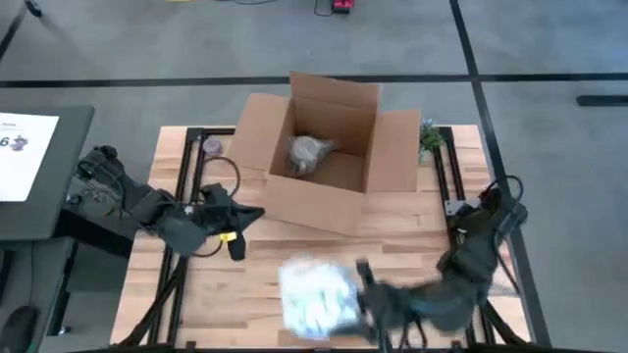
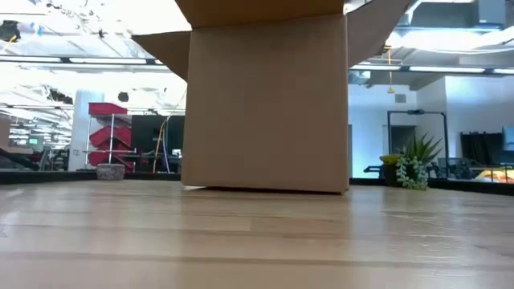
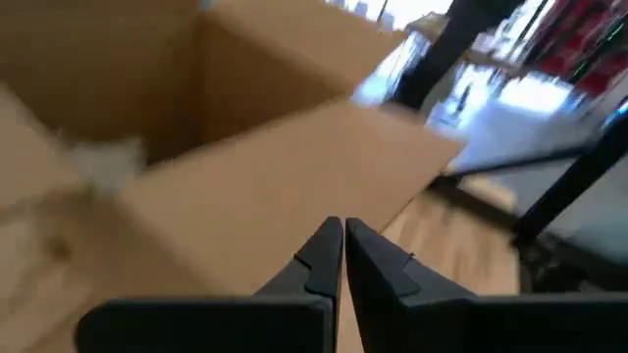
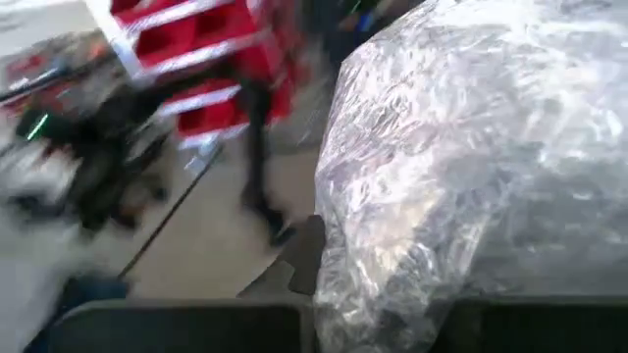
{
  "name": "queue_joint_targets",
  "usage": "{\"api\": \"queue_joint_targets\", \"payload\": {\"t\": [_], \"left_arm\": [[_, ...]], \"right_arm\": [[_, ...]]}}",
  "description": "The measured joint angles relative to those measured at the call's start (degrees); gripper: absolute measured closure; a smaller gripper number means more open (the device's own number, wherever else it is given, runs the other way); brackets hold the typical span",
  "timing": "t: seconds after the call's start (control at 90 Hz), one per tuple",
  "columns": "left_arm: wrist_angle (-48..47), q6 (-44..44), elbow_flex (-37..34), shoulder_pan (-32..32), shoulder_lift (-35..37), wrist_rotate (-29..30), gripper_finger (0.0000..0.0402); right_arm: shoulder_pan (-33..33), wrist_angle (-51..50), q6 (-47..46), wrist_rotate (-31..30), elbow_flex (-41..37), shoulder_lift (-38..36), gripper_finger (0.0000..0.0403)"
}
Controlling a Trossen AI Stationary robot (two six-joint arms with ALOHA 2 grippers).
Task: Wrap mug
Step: Put the wrapped white blue mug into the cardboard box
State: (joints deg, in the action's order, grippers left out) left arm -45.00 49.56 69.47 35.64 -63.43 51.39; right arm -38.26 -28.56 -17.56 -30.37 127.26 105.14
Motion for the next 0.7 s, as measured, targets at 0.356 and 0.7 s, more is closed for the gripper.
{"api": "queue_joint_targets", "payload": {"t": [0.356,0.7], "left_arm": [[-1.37,-2.72,0.02,1.29,-0.31,-5.67,0.0402],[11.55,-17.6,0.05,4.39,0.38,-11.41,0.0402]], "right_arm": [[26.11,-30.55,-2.0,-4.47,6.8,-1.84,0.0379],[44.47,-47.19,-4.41,10.61,6.03,5.07,0.0379]]}}
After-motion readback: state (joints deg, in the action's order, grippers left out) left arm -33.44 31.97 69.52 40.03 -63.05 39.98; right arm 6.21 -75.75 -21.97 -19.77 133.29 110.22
